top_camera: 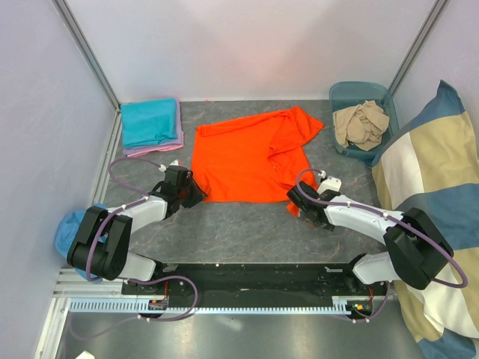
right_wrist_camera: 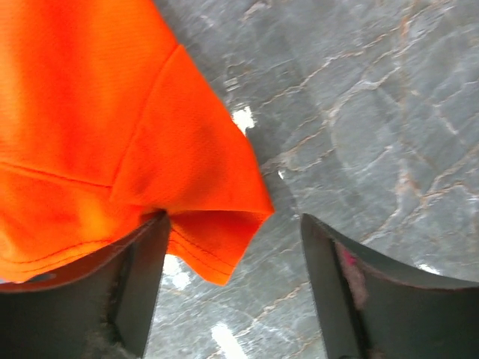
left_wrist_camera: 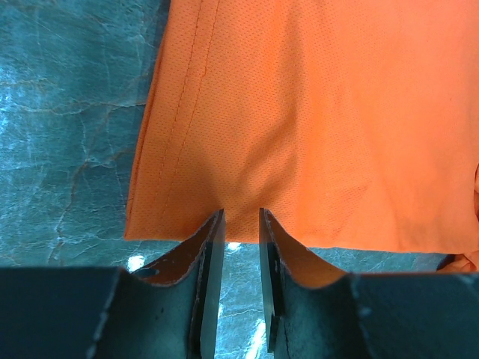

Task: Fold and stack the t-shirts
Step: Flatten out the tshirt

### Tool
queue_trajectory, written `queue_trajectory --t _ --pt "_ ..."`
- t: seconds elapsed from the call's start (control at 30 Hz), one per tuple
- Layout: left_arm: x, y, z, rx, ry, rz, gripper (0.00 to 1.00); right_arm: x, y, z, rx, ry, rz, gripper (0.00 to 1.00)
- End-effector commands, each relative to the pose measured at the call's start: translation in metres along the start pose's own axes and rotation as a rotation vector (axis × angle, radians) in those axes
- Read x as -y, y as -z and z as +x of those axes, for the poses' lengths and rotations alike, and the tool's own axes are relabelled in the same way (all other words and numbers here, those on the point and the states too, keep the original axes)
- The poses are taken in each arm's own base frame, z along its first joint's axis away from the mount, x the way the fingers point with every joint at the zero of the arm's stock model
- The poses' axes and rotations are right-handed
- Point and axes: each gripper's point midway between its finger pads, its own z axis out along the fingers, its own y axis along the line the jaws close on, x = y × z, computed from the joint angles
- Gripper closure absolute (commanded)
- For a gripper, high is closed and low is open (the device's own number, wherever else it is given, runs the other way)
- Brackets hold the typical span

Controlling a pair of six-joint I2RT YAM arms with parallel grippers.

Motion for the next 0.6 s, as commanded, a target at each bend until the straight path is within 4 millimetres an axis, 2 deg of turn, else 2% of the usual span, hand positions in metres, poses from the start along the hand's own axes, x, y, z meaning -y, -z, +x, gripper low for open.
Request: queue_trajectory --t 0.0,0.2,0.33,0.57 --pt "0.003 0.001 -0.002 0.008 0.022 0.013 0.67 -0.010 0.004 0.009 -0.043 -0.012 -0.059 0.24" --pt "0.003 0.001 -0.002 0.007 0.022 0.012 0.67 -0.016 0.010 0.009 -0.061 -0.033 -0.095 0.32" --pt "0.003 0.000 -0.001 0.004 0.023 0.011 0.67 -0.018 0.012 0.012 -0.077 -0.041 -0.108 0.43" --pt "0.002 -0.001 -0.001 0.004 0.023 0.009 0.67 -0.021 0.012 0.018 -0.104 -0.051 -0.126 0.49"
